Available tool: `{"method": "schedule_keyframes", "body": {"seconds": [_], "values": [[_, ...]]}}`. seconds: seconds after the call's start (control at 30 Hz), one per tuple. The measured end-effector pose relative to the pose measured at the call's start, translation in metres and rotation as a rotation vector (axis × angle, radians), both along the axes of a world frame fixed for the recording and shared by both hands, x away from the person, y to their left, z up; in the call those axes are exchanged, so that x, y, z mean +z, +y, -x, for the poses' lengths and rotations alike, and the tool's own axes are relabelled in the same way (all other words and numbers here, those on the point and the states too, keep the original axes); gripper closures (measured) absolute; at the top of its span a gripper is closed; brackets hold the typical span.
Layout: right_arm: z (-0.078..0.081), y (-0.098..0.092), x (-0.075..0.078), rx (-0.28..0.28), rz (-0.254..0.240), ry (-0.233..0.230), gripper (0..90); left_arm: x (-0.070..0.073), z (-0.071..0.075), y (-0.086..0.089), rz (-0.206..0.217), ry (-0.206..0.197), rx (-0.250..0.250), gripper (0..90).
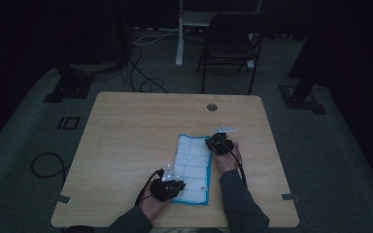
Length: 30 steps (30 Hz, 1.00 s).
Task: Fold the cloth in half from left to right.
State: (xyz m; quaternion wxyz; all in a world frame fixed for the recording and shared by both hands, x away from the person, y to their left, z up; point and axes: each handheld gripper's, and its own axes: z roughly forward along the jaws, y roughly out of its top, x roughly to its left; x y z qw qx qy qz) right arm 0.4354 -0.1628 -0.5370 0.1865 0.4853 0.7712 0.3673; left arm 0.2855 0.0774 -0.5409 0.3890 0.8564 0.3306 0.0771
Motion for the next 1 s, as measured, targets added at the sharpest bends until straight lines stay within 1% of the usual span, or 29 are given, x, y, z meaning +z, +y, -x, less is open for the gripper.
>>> {"method": "schedule_keyframes", "body": {"seconds": [0.1, 0.23, 0.27, 0.33, 0.4, 0.5, 0.57, 0.63, 0.8, 0.87, 1.0], "values": [[-0.002, -0.006, -0.001, -0.025, 0.011, 0.004, 78.6, 0.000, 0.000, 0.000, 0.007, 0.002, 0.001, 81.9], [-0.003, -0.014, 0.001, -0.070, 0.026, -0.006, 78.2, 0.000, 0.000, 0.000, 0.009, 0.006, 0.000, 81.1], [-0.004, -0.017, 0.001, -0.081, 0.027, -0.009, 78.0, 0.000, 0.000, 0.000, 0.013, 0.008, 0.001, 80.6], [-0.003, -0.022, 0.003, -0.093, 0.012, -0.007, 77.2, 0.000, -0.001, 0.000, 0.022, 0.009, 0.002, 79.2], [-0.001, -0.026, 0.005, -0.088, 0.001, -0.014, 76.2, 0.001, -0.002, 0.000, 0.026, 0.005, 0.003, 78.5], [0.005, -0.029, 0.008, -0.072, -0.006, -0.026, 74.2, 0.004, -0.005, 0.001, 0.031, -0.004, 0.016, 77.9], [0.010, -0.031, 0.009, -0.065, -0.020, -0.030, 72.5, 0.006, -0.009, 0.002, 0.034, -0.011, 0.026, 77.8], [0.013, -0.032, 0.009, -0.057, -0.033, -0.027, 71.1, 0.009, -0.013, 0.004, 0.034, -0.019, 0.037, 77.6], [0.020, -0.032, 0.008, -0.032, -0.048, -0.025, 67.7, 0.013, -0.026, 0.009, 0.034, -0.034, 0.069, 77.3], [0.024, -0.031, 0.008, -0.024, -0.055, -0.026, 67.1, 0.013, -0.031, 0.010, 0.041, -0.036, 0.083, 77.3], [0.030, -0.029, 0.006, -0.010, -0.051, -0.024, 65.8, 0.013, -0.039, 0.010, 0.044, -0.039, 0.100, 77.2]]}}
